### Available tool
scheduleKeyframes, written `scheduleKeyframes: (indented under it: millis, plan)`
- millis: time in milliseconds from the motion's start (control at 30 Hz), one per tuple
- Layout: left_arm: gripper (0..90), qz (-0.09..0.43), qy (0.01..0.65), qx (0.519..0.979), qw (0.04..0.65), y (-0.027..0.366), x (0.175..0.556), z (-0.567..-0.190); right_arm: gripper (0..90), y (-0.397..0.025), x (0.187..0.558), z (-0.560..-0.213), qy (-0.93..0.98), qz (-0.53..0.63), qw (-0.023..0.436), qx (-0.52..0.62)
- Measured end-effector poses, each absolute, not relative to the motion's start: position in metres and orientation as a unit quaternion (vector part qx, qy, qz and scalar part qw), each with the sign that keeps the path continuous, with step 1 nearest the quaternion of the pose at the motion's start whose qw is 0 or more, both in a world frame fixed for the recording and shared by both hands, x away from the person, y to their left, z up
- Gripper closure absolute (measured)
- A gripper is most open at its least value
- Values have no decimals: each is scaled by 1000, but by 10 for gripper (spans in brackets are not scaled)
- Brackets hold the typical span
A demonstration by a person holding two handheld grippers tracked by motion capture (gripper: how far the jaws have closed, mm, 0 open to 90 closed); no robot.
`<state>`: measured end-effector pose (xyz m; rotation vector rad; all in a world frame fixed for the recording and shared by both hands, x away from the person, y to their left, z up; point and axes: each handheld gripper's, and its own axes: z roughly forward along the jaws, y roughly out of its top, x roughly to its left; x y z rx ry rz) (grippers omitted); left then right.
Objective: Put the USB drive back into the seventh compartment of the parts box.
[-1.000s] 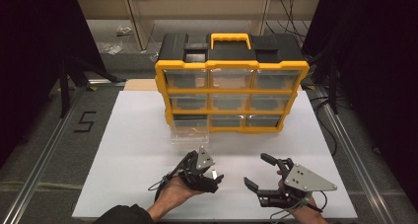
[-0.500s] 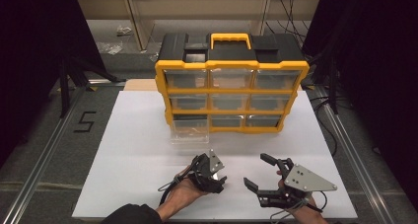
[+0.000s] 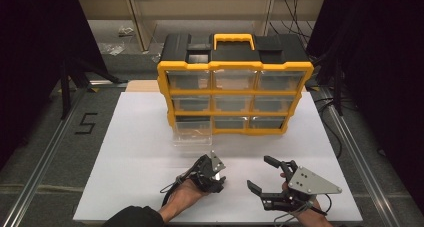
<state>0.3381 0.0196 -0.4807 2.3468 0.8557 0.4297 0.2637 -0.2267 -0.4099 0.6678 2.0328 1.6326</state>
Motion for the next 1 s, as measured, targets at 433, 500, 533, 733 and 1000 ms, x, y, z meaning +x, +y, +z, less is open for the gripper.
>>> scheduleKeyframes:
  millis: [433,500,533,733,1000]
  plan:
    - [554,110,337,888,294,27,342,-479,176,-226,264,-410,737,590,222,243]
    - [604,103,336,889,295,27,342,-479,176,-226,264,-410,737,590,222,243]
    - [621,100,334,890,295,27,342,-478,177,-226,264,-410,737,591,222,243]
    - [764,89,342,885,302,33,346,-479,177,-226,264,-410,737,590,222,243]
    - [785,87,336,885,311,35,346,-479,177,-226,264,-410,738,590,222,241]
